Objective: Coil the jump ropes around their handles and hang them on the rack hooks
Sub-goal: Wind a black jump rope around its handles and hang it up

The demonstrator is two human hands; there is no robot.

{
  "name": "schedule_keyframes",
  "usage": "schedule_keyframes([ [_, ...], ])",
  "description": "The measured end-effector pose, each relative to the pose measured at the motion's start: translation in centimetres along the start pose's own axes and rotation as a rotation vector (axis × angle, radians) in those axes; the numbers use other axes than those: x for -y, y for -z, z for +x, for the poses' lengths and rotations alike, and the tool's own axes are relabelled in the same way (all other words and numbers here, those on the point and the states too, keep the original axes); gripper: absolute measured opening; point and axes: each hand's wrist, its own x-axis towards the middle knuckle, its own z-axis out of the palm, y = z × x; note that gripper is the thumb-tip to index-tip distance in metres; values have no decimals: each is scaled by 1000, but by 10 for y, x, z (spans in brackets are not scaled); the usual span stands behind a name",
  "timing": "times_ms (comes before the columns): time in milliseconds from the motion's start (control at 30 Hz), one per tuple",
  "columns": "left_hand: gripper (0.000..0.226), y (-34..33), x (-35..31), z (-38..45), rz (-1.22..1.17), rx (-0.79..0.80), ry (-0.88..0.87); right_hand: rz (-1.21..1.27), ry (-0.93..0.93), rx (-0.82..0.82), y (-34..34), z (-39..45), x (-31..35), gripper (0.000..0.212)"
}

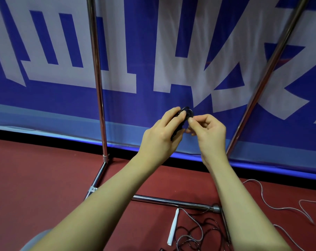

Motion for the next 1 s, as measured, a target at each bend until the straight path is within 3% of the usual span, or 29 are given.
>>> schedule_keyframes([
  [167, 41, 2, 1, -1, 10, 10, -41, 285, -181, 102, 9, 2, 1, 22],
  [367, 37, 6, 4, -2, -109, 13, -95, 504, -388, 272, 18, 6, 0, 11],
  [500, 37, 8, 5, -3, -116, 15, -110, 497, -370, 307, 19, 7, -3, 22],
  [767, 39, 4, 7, -4, -1, 24, -108, 331, -304, 196, 19, 8, -4, 9],
  [867, 39, 4, 6, -3, -35, 32, -109, 358, -318, 248, 23, 10, -4, 5],
  [1000, 40, 5, 12, -4, -43, 69, -125, 336, -309, 352, 24, 9, -3, 16],
])
